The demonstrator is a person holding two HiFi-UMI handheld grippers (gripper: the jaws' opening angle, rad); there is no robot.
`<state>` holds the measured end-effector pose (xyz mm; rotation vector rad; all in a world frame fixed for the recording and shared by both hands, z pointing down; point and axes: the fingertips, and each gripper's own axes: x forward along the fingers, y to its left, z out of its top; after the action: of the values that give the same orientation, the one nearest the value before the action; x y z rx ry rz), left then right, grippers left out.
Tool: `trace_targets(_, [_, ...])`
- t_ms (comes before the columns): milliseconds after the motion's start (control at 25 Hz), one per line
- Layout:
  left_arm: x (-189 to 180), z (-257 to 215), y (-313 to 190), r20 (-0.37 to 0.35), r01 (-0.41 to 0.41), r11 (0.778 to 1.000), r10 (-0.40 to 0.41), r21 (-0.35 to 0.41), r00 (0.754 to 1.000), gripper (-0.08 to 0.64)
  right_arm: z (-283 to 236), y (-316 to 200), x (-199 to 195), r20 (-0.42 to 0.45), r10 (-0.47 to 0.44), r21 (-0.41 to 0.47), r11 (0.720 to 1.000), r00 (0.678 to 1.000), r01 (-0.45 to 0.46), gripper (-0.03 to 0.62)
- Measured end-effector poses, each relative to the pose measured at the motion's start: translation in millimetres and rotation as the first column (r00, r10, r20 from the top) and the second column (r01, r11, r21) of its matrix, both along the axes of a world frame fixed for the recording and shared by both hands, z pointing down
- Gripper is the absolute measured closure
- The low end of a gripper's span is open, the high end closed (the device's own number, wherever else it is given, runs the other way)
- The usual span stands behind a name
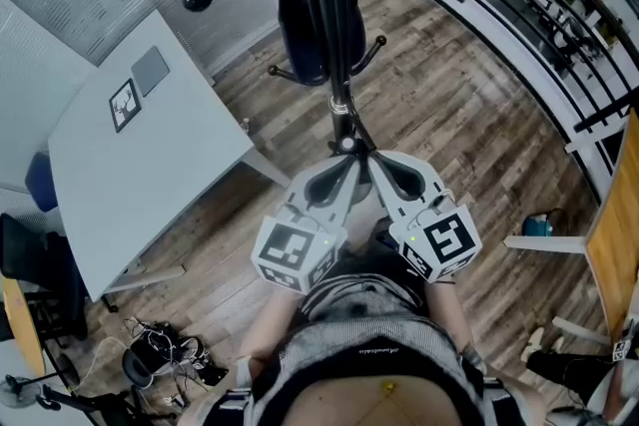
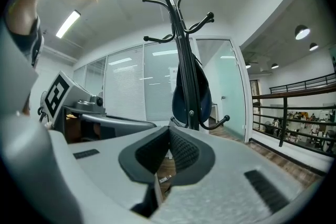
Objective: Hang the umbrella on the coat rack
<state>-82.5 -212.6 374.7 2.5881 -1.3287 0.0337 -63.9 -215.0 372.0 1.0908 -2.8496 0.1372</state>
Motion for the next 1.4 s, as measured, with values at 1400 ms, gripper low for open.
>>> trace_targets(1400, [-9,-7,3,0.025,0.028,0.999,-0.028,0.025,0.999,0.549,-14,3,-9,-0.029,-0.017,0.033,0.999,0.999,0.018,0.591])
